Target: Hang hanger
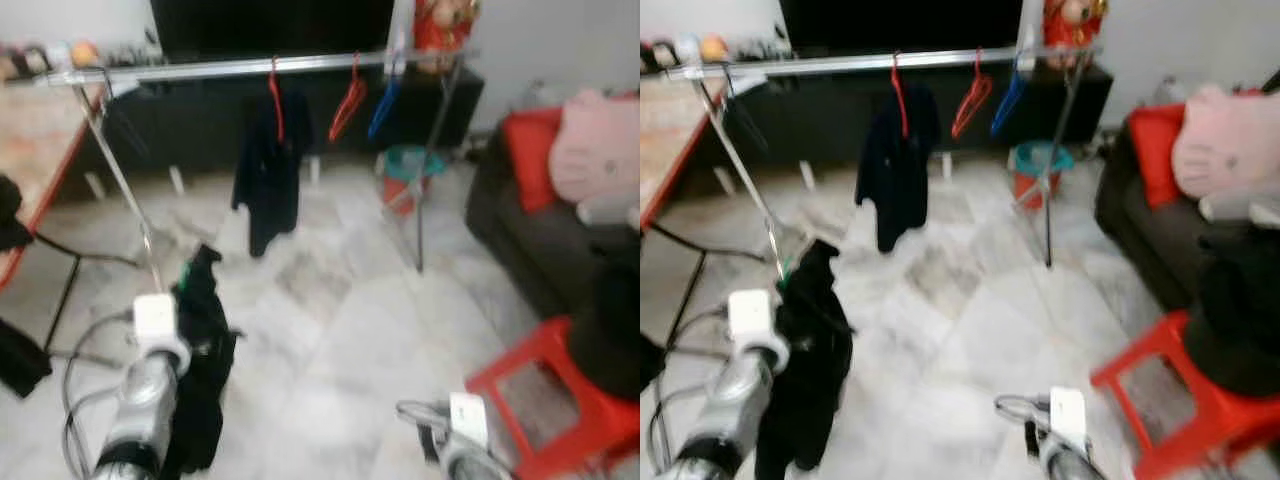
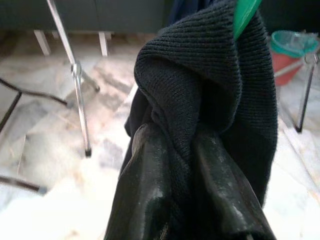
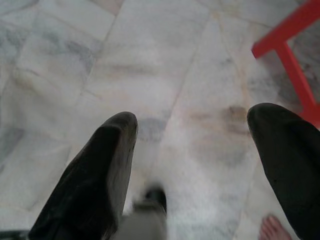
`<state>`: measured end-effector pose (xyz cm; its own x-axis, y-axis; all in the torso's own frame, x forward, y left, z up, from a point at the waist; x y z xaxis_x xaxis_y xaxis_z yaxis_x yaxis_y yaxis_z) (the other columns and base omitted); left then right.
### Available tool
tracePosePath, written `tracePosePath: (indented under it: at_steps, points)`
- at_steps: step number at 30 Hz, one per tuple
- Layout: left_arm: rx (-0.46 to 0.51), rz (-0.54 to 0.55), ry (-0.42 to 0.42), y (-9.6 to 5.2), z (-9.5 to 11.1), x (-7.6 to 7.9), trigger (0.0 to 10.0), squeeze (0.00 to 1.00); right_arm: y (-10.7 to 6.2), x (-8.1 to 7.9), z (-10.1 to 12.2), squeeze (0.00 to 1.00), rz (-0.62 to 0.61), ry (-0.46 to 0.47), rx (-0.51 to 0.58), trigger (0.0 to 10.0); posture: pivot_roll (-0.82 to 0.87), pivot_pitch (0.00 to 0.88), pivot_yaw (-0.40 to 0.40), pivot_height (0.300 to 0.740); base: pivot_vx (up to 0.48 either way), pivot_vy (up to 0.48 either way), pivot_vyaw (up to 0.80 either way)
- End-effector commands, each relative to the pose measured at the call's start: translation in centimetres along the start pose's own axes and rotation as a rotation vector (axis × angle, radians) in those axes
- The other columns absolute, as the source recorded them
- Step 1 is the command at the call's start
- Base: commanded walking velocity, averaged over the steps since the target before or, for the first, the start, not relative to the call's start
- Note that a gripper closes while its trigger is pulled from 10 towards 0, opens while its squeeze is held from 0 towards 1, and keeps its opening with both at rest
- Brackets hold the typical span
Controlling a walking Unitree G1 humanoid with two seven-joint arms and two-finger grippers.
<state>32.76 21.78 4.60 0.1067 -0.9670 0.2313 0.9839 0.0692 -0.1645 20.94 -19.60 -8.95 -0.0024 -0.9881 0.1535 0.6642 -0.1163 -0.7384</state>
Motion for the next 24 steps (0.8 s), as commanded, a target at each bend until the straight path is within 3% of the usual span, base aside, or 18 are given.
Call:
tracePosePath:
  at_steps: [1, 6, 12, 24]
  points:
    - [0.030, -0.015, 0.012, 0.3, 0.7, 0.4, 10.0, 0.00, -0.1, 0.8, -0.6, 0.00, -0.017, 0.011, -0.027, 10.0, 0.09, 0.000, -0.018, 0.740, 0.480, 0.000, 0.47]
    - [0.027, -0.015, 0.012, 0.4, 0.6, 0.4, 10.0, 0.00, -0.2, 0.9, -1.1, 0.00, -0.011, 0.035, -0.044, 10.0, 0.08, 0.000, -0.014, 0.740, 0.480, 0.000, 0.09]
    - [0.030, -0.011, 0.008, 0.6, 0.8, 0.5, 10.0, 0.00, -0.3, 0.7, -1.5, 0.00, 0.002, 0.002, -0.059, 10.0, 0.08, 0.000, -0.012, 0.740, 0.480, 0.000, 0.00]
    - [0.049, -0.007, 0.010, 1.4, 1.9, 0.7, 10.0, 0.00, -0.2, 0.8, -1.0, 0.00, 0.003, 0.025, -0.046, 10.0, 0.09, 0.000, -0.026, 0.740, 0.480, 0.000, 0.00]
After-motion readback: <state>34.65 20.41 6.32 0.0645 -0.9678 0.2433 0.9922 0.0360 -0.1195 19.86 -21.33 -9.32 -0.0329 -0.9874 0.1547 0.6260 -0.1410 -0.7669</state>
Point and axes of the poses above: a point about 5 cm out from each wrist's last joint towards the gripper, its own y axis pointing out of the wrist towards the gripper, its own z axis along the axis of the wrist's last joint, x = y × z, the point moved 2 cm from there along y, pointing out of the wrist towards the gripper, and after that the axes turned 12 degrees about -y, right-handed, at the moved point
